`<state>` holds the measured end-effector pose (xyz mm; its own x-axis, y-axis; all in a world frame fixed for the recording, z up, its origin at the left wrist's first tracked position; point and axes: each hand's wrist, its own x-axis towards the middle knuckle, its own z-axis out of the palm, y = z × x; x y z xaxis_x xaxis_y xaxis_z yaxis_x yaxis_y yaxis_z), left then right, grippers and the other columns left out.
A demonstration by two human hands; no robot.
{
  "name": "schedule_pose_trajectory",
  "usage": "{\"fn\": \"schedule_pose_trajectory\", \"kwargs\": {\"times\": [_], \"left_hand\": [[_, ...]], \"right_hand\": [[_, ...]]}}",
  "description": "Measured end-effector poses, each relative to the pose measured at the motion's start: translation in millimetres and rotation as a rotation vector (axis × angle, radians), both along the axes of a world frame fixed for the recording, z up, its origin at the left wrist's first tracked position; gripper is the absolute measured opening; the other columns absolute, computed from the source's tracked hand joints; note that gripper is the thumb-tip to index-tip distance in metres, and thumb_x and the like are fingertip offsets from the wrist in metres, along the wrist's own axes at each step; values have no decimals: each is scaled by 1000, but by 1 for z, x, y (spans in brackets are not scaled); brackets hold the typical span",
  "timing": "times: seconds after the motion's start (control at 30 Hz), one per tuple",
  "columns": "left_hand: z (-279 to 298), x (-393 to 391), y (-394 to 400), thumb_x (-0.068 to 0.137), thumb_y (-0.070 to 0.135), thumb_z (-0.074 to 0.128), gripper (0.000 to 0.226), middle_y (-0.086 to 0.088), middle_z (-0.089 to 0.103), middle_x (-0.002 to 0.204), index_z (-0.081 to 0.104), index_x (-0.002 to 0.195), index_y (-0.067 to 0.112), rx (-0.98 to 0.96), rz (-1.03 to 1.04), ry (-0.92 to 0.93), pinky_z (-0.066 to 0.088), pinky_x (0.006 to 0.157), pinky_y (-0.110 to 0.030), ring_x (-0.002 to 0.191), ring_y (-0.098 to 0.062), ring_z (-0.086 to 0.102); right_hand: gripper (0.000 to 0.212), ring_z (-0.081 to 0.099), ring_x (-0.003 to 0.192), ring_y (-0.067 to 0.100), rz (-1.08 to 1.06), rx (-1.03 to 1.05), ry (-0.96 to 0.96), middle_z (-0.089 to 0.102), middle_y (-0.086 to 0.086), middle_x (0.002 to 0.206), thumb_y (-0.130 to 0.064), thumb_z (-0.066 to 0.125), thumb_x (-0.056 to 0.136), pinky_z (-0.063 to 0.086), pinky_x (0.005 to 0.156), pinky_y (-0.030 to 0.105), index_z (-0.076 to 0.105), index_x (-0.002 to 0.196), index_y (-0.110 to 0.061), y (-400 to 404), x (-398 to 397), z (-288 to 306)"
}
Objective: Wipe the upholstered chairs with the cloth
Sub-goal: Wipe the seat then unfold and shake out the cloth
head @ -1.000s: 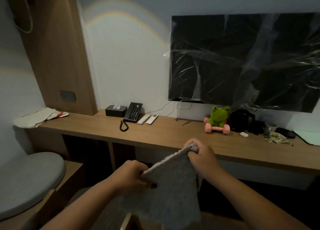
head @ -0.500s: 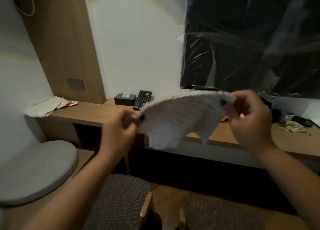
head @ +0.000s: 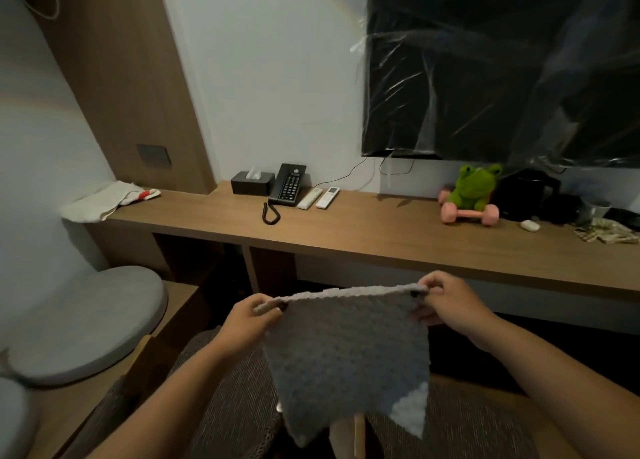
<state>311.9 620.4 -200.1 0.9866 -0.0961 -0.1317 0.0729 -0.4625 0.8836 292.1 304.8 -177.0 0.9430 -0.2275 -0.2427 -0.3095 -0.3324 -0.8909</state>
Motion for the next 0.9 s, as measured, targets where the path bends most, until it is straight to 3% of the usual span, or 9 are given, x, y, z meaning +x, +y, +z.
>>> {"fn": "schedule_pose_trajectory", "kwargs": {"times": [0.13, 0.3, 0.4, 0.47, 0.53, 0.6, 0.67, 0.77, 0.9], "left_hand": [[9, -7, -9, 94, 17, 58, 14, -18, 68, 102, 67, 100, 8, -147, 91, 55, 52, 85, -47, 97, -33, 65], [68, -9, -42, 93, 19, 57, 13, -16, 68, 99, 67, 99, 13, -231, 69, -27, 54, 80, -43, 93, -33, 65], [110, 10, -56, 94, 28, 57, 16, -9, 73, 96, 67, 102, 18, -443, 117, -91, 56, 78, -40, 88, -25, 69], [111, 20, -60, 93, 47, 52, 32, -4, 76, 93, 69, 102, 21, -606, 50, 44, 55, 78, -40, 84, -21, 72], [78, 21, -62, 85, 62, 53, 48, -8, 75, 99, 72, 106, 23, -688, -24, 302, 54, 82, -45, 91, -27, 72], [36, 7, -61, 75, 53, 67, 50, -13, 72, 108, 72, 111, 18, -683, -97, 514, 51, 91, -50, 101, -33, 68], [2, -1, -57, 71, 24, 77, 53, -16, 68, 119, 65, 121, 12, -622, -256, 637, 44, 102, -51, 113, -36, 62], [-18, 6, -51, 76, -1, 72, 48, -22, 65, 121, 62, 123, 3, -533, -414, 665, 47, 101, -48, 115, -37, 61], [-13, 38, -38, 84, -9, 59, 32, -27, 65, 116, 65, 115, -6, -499, -398, 584, 53, 94, -42, 110, -38, 63]], "right_hand": [[6, 72, 69, 27, 1, 34, -16, 67, 20, 87, -1, 53, 91, 54, 61, 35, 52, 91, -7, -12, -9, 12], [6, 59, 50, 13, 29, -316, -144, 68, 6, 76, -12, 61, 86, 44, 44, 20, 59, 91, -14, -19, -24, 63], [19, 63, 71, 6, -176, -135, -473, 69, -1, 89, -18, 68, 84, 50, 63, 26, 63, 102, -15, -30, -18, 98], [32, 63, 95, 14, -121, 25, -332, 66, -2, 108, -34, 68, 84, 51, 79, 30, 62, 111, -19, -31, -19, 100], [37, 63, 103, 22, -12, 157, 20, 69, 0, 111, -42, 67, 82, 47, 95, 44, 66, 110, -19, -29, -27, 69], [25, 67, 95, 27, -26, 231, 219, 74, 7, 98, -26, 66, 85, 48, 94, 47, 68, 106, -12, -15, -43, 31], [19, 69, 86, 32, -161, 286, 224, 74, 15, 88, -14, 61, 89, 53, 85, 46, 67, 103, -2, -4, -51, 6], [22, 68, 86, 36, -377, 441, 177, 71, 24, 92, -10, 56, 92, 54, 77, 43, 63, 103, 7, 1, -47, -5], [22, 68, 89, 37, -427, 404, 157, 69, 25, 97, -9, 54, 93, 53, 76, 44, 61, 107, 7, 11, -26, 3]]}}
